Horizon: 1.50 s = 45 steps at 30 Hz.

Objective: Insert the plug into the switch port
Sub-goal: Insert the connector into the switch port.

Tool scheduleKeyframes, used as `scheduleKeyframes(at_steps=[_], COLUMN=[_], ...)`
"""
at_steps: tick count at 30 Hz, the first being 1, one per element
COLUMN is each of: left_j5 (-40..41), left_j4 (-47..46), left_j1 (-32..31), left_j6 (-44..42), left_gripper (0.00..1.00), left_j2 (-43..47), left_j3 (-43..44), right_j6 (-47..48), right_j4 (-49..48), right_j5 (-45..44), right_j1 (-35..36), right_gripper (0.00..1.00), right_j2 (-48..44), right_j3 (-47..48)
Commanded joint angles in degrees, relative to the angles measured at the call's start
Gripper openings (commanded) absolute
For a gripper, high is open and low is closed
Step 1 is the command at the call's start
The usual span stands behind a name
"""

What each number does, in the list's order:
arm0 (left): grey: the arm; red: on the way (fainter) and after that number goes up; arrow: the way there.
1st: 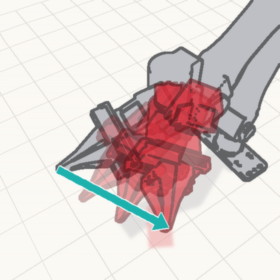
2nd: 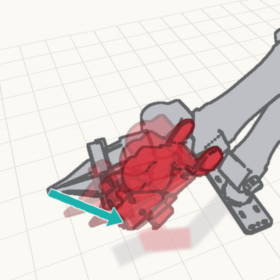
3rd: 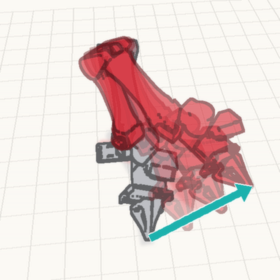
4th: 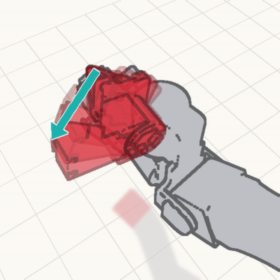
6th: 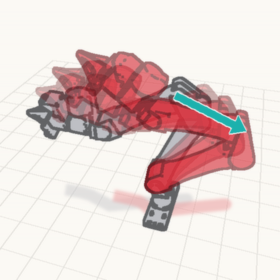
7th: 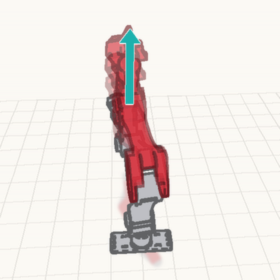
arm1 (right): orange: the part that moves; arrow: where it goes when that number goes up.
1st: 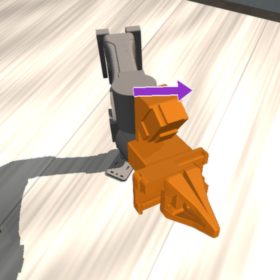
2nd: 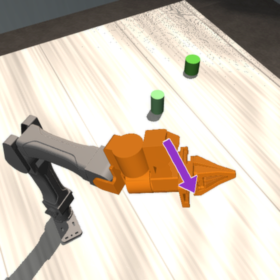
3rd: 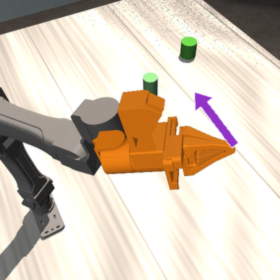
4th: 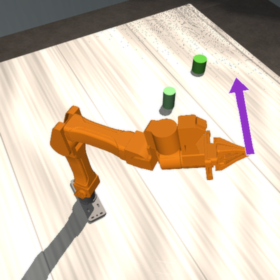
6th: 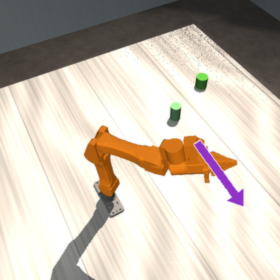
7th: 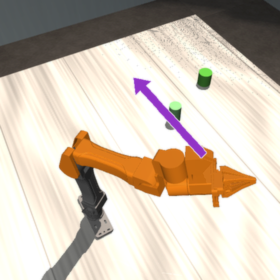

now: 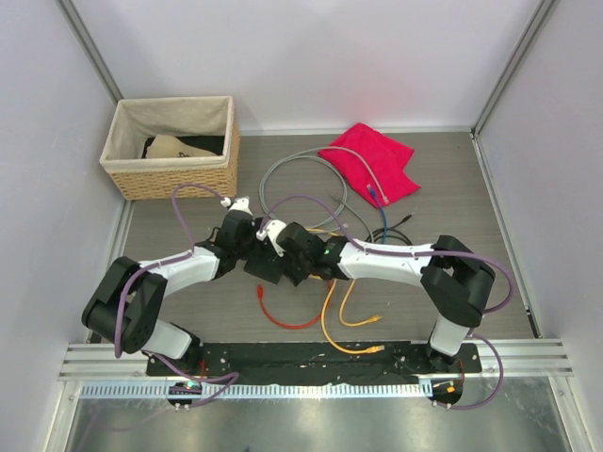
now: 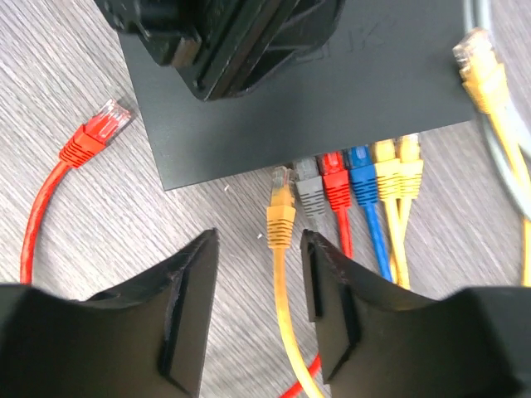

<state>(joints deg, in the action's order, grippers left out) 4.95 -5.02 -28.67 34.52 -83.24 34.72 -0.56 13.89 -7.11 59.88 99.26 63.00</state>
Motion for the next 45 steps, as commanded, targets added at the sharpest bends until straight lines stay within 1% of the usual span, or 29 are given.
scheduleKeyframes(at_steps=[1, 2, 5, 8, 10, 12, 14, 20, 25, 28, 30, 33, 36, 42, 44, 45], left_j5=[-2.31, -2.49, -2.58, -2.75, -3.02, -3.10, -3.02, -2.49, -2.40, -4.07, -6.61, -8.11, -8.82, -9.17, -9.34, -9.43], left_j4=[8.18, 8.09, 8.27, 8.09, 8.01, 8.00, 8.27, 8.44, 8.62, 7.48, 6.34, 6.25, 5.90, 5.90, 5.81, 5.81], left_j1=[-1.22, -1.22, -1.22, -1.22, -1.22, -1.22, -1.22, -1.22, 0.18, 2.38, 3.44, 3.53, 3.62, 3.79, 3.88, 3.88], left_j6=[-0.95, -0.95, -0.95, -0.86, -0.86, -0.77, -0.77, -0.33, 1.33, 2.48, 2.83, 2.83, 2.83, 2.83, 2.83, 2.83], left_gripper=[0.58, 0.58, 0.58, 0.58, 0.58, 0.58, 0.58, 0.58, 0.57, 0.56, 0.56, 0.56, 0.56, 0.56, 0.56, 0.56], left_j2=[-2.27, -2.28, -1.92, -1.66, -1.66, -1.84, -1.66, -1.40, -1.57, -1.40, -1.48, -2.36, -2.71, -2.71, -2.89, -2.98], left_j3=[-1.23, -1.23, -1.23, -1.41, -1.41, -1.32, -1.23, -1.50, -1.93, -2.90, -3.60, -3.26, -3.17, -3.17, -3.17, -3.17], right_j6=[1.61, 0.65, -3.04, -1.21, 1.60, 3.62, 6.52, 10.83, 12.95, 13.91, 14.79, 16.02, 16.81, 18.05, 18.57, 18.66], right_j4=[5.61, 7.62, 9.40, 9.58, 9.75, 10.28, 10.28, 10.89, 8.18, 6.33, 5.01, 3.51, 2.81, 1.49, 1.05, 0.88], right_j5=[-0.80, -0.71, 1.48, 4.03, 3.78, 1.59, -2.80, -12.38, -14.33, -16.17, -17.22, -20.03, -20.83, -20.04, -21.27, -21.62], right_j1=[-0.64, -0.99, -3.18, -3.19, -2.49, -0.38, 1.90, 5.07, 6.30, 6.65, 6.92, 7.27, 7.27, 8.24, 8.59, 8.68], right_gripper=[0.49, 0.49, 0.47, 0.47, 0.47, 0.47, 0.46, 0.45, 0.44, 0.43, 0.42, 0.39, 0.35, 0.34, 0.29, 0.21], right_j2=[-2.32, -1.88, -0.83, -0.91, -1.00, -1.00, -0.74, 2.85, 4.80, 5.76, 5.94, 6.99, 7.79, 8.58, 9.10, 9.28], right_j3=[5.36, 6.07, 7.57, 7.49, 7.40, 7.66, 7.93, 8.63, 7.31, 6.52, 6.08, 5.46, 4.85, 3.79, 3.62, 3.44])
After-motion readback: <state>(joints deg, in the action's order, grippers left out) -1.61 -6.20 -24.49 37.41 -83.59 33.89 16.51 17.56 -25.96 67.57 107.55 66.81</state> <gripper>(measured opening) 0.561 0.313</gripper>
